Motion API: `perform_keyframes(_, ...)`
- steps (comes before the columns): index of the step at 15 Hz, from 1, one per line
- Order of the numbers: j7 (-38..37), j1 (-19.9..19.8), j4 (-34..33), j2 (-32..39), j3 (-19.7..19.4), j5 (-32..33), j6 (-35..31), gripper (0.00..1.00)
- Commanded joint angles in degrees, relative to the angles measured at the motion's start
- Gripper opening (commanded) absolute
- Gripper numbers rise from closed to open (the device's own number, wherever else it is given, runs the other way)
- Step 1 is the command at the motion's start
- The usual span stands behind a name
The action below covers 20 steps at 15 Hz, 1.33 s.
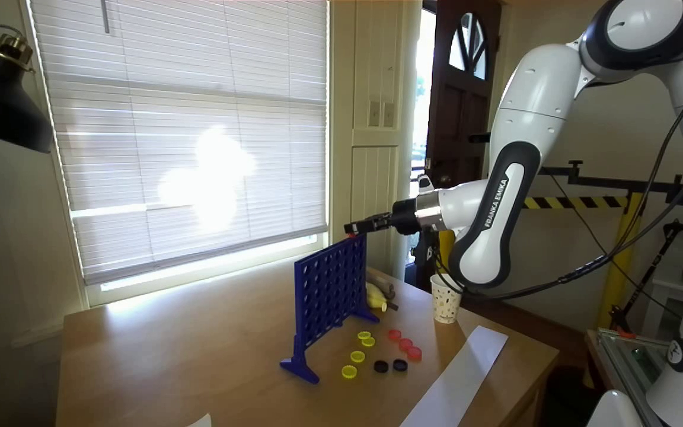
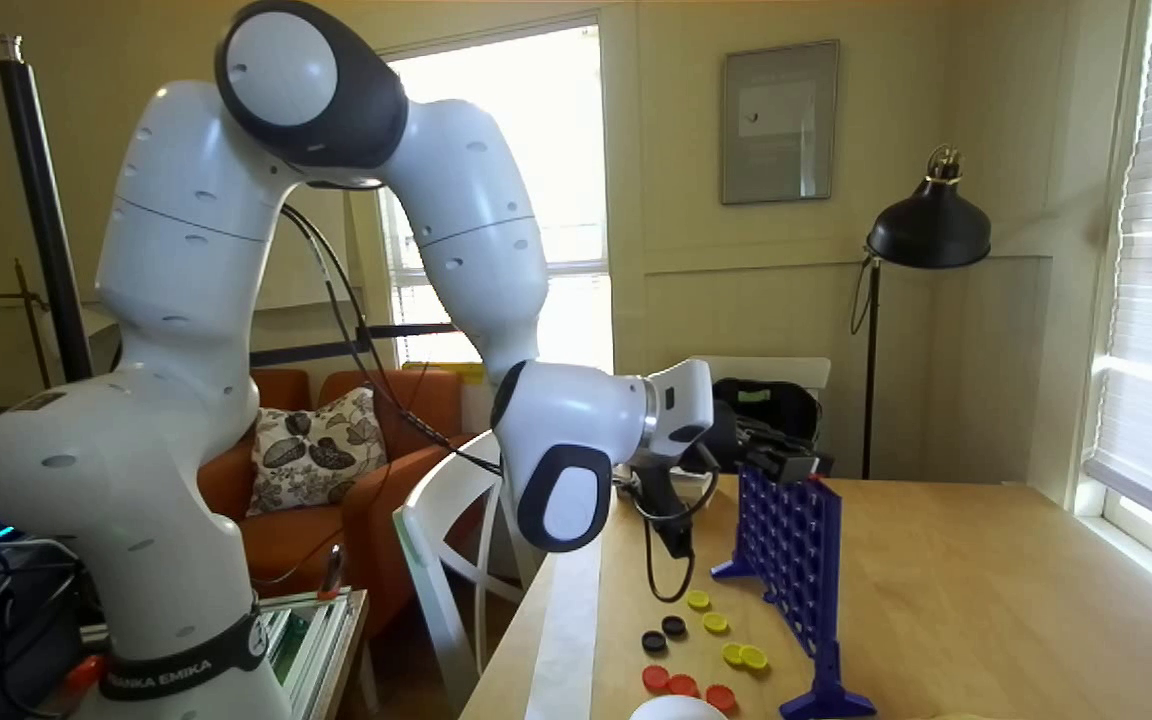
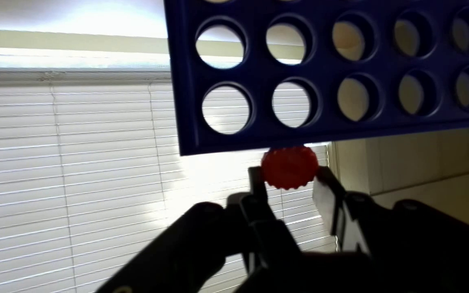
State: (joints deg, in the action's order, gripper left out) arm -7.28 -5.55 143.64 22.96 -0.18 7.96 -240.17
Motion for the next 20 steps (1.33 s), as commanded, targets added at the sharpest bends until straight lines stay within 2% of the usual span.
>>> perform_keyframes(1,1.6,0.7,0.5,-0.7,-0.1,-1.8,-1.9,0.1)
perform_keyframes(20,1.9,2.0,-0.2,0.1,0.3,-3.8,-3.0,0.1)
